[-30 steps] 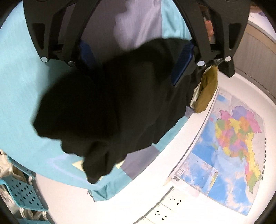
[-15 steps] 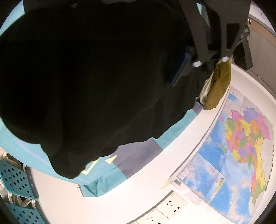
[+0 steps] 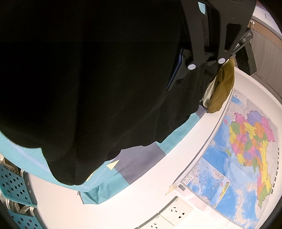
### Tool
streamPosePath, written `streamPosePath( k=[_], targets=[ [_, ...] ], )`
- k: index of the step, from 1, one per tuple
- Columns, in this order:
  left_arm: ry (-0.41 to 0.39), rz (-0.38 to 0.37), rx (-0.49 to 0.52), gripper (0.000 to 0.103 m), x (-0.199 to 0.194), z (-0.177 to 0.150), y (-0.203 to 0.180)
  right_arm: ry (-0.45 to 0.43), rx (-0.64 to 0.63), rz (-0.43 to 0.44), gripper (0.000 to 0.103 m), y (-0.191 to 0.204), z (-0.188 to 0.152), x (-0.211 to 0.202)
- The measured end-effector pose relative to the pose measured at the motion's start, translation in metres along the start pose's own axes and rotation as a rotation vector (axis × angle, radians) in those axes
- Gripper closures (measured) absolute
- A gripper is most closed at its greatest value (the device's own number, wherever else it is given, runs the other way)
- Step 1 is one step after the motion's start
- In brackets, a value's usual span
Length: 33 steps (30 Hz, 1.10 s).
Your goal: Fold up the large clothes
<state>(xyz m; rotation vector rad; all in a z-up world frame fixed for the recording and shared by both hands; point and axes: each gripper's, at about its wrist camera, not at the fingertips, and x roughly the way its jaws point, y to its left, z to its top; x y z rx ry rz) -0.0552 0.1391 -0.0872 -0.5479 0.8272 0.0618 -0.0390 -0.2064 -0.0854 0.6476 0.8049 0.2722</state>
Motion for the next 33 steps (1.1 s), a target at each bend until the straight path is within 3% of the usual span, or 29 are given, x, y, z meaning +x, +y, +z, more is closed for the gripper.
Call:
streamPosePath(
  k=[4,6,8,10,15,20,23,25,27,33],
  targets=[
    [-0.005,0.014,-0.003,0.054,-0.003,0.002,-0.001,0.009,0.009,0.021,0.045,0.0,0.003,0.002],
    [-0.002,0.021,0.02,0.061,-0.005,0.004,-0.005,0.018,0.016,0.039,0.061,-0.001,0.005,0.003],
    [0.002,0.024,0.035,0.066,-0.009,0.006,-0.007,0.017,0.023,0.061,0.07,-0.002,0.005,0.001],
    [0.004,0.038,0.076,0.067,-0.013,0.007,-0.011,0.016,0.022,0.083,0.071,0.0,0.005,-0.003],
    [0.044,0.024,0.054,0.062,-0.007,0.009,-0.004,0.054,0.043,0.086,0.054,-0.004,0.004,0.005],
    [0.054,0.004,0.049,0.045,0.002,0.01,0.0,0.042,0.044,0.099,0.051,-0.003,0.006,0.01],
    [0.046,-0.007,0.057,0.043,0.007,0.011,0.001,0.032,0.038,0.103,0.05,-0.001,0.007,0.015],
    [0.052,0.005,0.066,0.044,0.008,0.011,-0.001,0.036,0.03,0.097,0.055,0.001,0.008,0.017],
    [0.058,0.009,0.082,0.052,0.008,0.012,-0.003,0.041,0.005,0.091,0.071,0.004,0.008,0.018],
    [0.03,-0.019,0.116,0.07,-0.009,0.021,-0.01,0.027,-0.048,0.148,0.081,0.03,0.021,0.001]
  ],
)
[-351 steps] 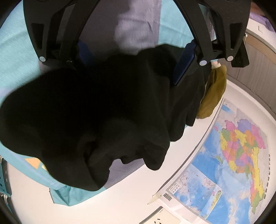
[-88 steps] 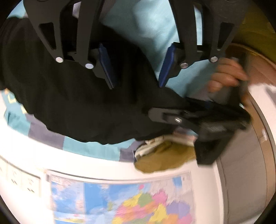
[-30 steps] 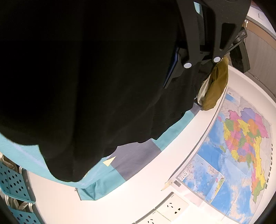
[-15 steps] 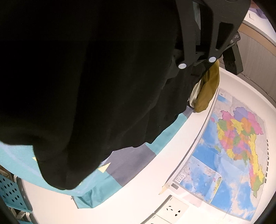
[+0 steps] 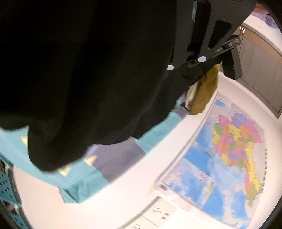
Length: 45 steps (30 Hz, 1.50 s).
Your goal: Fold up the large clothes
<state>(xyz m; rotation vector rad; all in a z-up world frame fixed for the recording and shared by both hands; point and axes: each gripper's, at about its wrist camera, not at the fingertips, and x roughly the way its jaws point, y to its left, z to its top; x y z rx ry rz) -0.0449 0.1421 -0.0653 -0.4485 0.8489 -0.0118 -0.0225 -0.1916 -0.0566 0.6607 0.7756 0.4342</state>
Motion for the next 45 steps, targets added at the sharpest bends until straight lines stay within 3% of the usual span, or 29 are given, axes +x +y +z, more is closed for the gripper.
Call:
streamPosePath(
  k=[10,15,20,22,32,37,41,45],
  targets=[
    [-0.12,-0.091,0.1,0.07,-0.078,0.061,-0.004,-0.08,-0.198,0.103,0.082,0.105,0.047,-0.02],
    [-0.205,-0.065,0.143,0.07,-0.122,0.095,-0.001,-0.119,-0.275,0.168,0.082,0.16,0.081,-0.015],
    [-0.325,0.009,0.158,0.07,-0.18,0.133,0.029,-0.147,-0.338,0.275,0.082,0.225,0.103,0.004],
    [-0.366,0.057,0.146,0.07,-0.203,0.146,0.047,-0.146,-0.363,0.314,0.082,0.246,0.106,0.012],
    [-0.52,0.366,0.0,0.07,-0.292,0.201,0.174,-0.09,-0.435,0.516,0.082,0.381,0.109,0.155],
    [-0.597,0.446,-0.052,0.071,-0.322,0.226,0.242,-0.099,-0.482,0.586,0.082,0.432,0.09,0.21],
    [-0.613,0.485,-0.115,0.07,-0.318,0.219,0.309,0.029,-0.484,0.609,0.081,0.434,0.047,0.266],
    [-0.469,0.547,-0.239,0.071,-0.269,0.174,0.387,0.275,-0.443,0.51,0.071,0.402,-0.012,0.329]
  ],
)
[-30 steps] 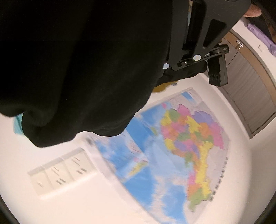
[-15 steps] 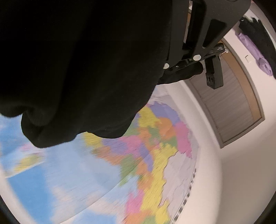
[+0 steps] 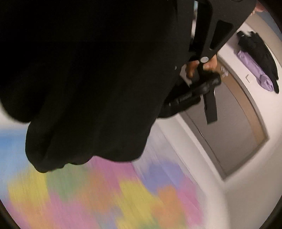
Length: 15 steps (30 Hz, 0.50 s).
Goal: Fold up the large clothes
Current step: 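Lower the black jacket onto the mustard folded clothes with both grippers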
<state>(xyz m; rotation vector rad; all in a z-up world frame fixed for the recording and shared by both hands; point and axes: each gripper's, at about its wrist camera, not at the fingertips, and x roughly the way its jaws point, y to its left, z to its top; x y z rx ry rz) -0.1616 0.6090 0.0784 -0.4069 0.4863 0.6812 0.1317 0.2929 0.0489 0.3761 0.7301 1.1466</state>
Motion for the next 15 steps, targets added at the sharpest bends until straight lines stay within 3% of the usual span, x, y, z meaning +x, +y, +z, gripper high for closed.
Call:
streamPosePath(
  k=[1,3,6,7,8,9,13,14,15],
  targets=[
    [0.057,0.021,-0.036,0.071,0.019,-0.022,0.018,0.077,0.031,-0.017,0.069,-0.013,-0.018,0.013],
    [0.118,0.018,-0.114,0.07,0.037,-0.052,0.048,0.111,0.054,-0.037,0.064,-0.025,-0.034,0.014],
    [0.094,-0.051,-0.198,0.064,0.027,-0.062,0.072,0.104,0.08,-0.005,0.052,-0.033,-0.038,-0.011],
    [0.089,-0.047,-0.188,0.063,0.023,-0.061,0.073,0.099,0.081,0.006,0.047,-0.033,-0.037,-0.022],
    [0.088,-0.038,-0.174,0.062,0.021,-0.06,0.072,0.082,0.083,-0.002,0.036,-0.031,-0.032,-0.035],
    [0.089,-0.029,-0.158,0.061,0.021,-0.058,0.072,0.066,0.087,-0.015,0.034,-0.034,-0.031,-0.046],
    [0.108,-0.025,-0.138,0.06,0.011,-0.057,0.066,0.021,0.168,-0.064,0.032,-0.061,-0.03,-0.081],
    [0.11,-0.027,-0.138,0.058,0.009,-0.058,0.064,0.02,0.2,-0.067,0.038,-0.071,-0.027,-0.083],
    [0.114,-0.024,-0.138,0.058,0.008,-0.058,0.064,0.021,0.215,-0.054,0.052,-0.074,-0.024,-0.081]
  ],
)
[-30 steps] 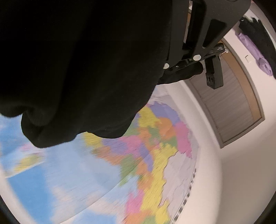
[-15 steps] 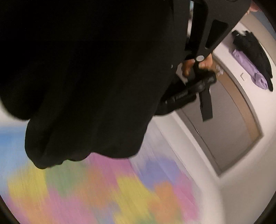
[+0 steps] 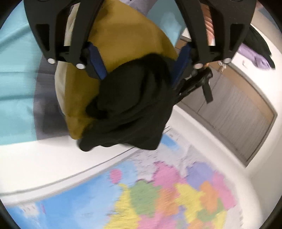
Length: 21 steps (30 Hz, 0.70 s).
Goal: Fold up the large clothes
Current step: 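Lower the black jacket onto the mustard folded clothes with both grippers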
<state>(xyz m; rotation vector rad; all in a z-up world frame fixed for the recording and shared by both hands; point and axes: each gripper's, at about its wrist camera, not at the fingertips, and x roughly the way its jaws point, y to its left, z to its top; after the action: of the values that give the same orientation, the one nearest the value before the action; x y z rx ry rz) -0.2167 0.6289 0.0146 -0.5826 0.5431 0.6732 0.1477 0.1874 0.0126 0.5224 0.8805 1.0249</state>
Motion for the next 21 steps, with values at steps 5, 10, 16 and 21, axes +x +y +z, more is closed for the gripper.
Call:
streamPosePath(
  k=[5,10,16,21],
  targets=[
    [0.003,0.01,-0.013,0.06,0.001,0.005,-0.001,-0.015,-0.086,0.069,0.086,0.021,-0.006,-0.015],
    [0.07,0.105,-0.009,0.048,0.025,0.003,0.002,0.093,-0.034,0.057,0.087,0.009,-0.043,-0.007],
    [0.006,0.238,0.071,0.035,0.006,-0.004,-0.015,0.1,-0.017,0.008,0.072,0.001,-0.05,-0.01],
    [-0.037,0.29,0.067,0.032,-0.027,-0.015,-0.012,0.087,-0.172,-0.114,0.055,0.025,-0.053,-0.031]
  ],
)
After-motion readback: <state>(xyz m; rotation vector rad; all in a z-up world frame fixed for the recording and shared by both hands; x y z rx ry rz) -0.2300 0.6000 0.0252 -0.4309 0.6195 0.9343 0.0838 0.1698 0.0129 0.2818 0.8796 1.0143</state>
